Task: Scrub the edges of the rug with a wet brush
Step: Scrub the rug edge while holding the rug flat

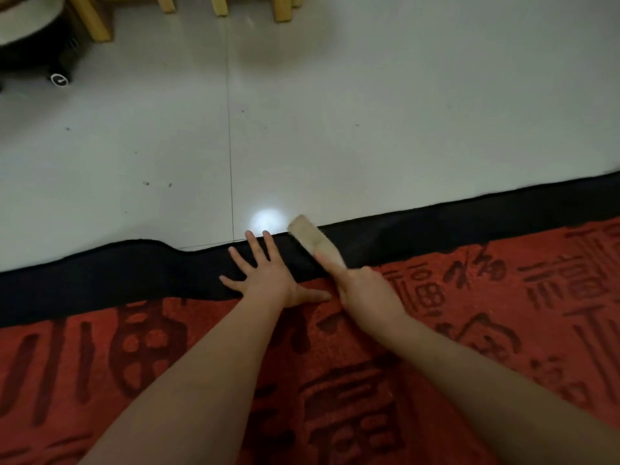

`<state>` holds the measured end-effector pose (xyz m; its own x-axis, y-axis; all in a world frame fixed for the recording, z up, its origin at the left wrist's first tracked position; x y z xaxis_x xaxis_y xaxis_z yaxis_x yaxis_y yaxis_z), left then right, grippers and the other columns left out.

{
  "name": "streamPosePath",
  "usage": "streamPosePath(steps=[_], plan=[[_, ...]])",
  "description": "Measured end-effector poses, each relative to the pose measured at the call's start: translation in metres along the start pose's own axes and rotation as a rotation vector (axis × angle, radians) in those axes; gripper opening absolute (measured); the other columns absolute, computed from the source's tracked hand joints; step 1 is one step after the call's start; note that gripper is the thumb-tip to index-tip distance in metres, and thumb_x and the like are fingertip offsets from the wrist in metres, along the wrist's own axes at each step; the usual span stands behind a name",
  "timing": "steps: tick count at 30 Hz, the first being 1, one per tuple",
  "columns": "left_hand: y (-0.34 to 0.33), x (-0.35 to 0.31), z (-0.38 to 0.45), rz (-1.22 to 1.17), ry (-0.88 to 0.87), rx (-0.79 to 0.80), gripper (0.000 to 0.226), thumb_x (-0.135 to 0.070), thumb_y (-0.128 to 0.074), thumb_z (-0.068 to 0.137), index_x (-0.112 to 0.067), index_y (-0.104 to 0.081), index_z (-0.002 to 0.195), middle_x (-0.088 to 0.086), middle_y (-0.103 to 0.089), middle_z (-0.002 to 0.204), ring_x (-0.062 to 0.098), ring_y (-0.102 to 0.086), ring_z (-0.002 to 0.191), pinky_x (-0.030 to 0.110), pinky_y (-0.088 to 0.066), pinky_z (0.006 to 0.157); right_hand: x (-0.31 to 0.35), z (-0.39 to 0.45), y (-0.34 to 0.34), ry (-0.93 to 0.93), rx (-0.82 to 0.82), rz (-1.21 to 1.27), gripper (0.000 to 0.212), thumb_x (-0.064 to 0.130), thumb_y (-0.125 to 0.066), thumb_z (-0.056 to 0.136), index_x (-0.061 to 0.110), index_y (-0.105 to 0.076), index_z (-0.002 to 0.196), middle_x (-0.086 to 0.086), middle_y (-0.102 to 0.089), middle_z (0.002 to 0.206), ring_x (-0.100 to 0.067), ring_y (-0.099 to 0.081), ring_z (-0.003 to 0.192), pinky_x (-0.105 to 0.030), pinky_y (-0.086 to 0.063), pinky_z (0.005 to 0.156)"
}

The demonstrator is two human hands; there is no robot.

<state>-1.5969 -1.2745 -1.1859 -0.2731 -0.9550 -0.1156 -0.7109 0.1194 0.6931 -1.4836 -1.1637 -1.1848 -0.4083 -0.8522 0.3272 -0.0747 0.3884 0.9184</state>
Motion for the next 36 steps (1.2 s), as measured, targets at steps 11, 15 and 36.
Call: streamPosePath(steps=[11, 15, 36], plan=[[0.0, 0.003, -0.003, -0.01, -0.028, -0.025, 0.158, -0.083, -0.074, 0.049, -0.024, 0.036, 0.145, 0.002, 0.045, 0.151, 0.04, 0.031, 0.142, 0.072, 0.0, 0.111, -0.014, -0.01, 0.008, -0.006, 0.003, -0.015, 0.061, 0.02, -0.042, 0.095, 0.05, -0.024, 0.146, -0.018, -0.067, 0.095, -0.039, -0.063, 0.087, -0.043, -0.047, 0.072], [0.001, 0.0, -0.006, 0.003, -0.007, -0.006, 0.156, -0.082, -0.074, 0.05, -0.024, 0.038, 0.144, 0.002, 0.046, 0.149, 0.041, 0.032, 0.141, 0.072, 0.001, 0.109, -0.025, -0.009, 0.025, -0.315, -0.134, 0.079, 0.061, 0.01, -0.037, 0.093, 0.04, -0.034, 0.146, -0.02, -0.065, 0.098, -0.039, -0.061, 0.089, -0.041, -0.046, 0.074], [0.0, 0.004, -0.007, -0.001, -0.013, 0.005, 0.155, -0.078, -0.076, 0.053, -0.023, 0.037, 0.144, 0.002, 0.046, 0.15, 0.041, 0.033, 0.141, 0.074, 0.001, 0.108, -0.006, -0.01, 0.007, -0.195, -0.078, 0.077, 0.059, 0.009, -0.041, 0.093, 0.037, -0.038, 0.144, -0.02, -0.066, 0.093, -0.039, -0.063, 0.085, -0.037, -0.041, 0.065]])
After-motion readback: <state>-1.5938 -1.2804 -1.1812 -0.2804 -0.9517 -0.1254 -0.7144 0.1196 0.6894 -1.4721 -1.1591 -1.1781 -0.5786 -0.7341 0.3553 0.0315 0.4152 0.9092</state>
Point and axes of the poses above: each hand's wrist, its own z-axis towards the middle knuckle, its own y-axis out of the back of the hand, x = y × z, the point moved 3 cm from there along z, towards the middle knuckle
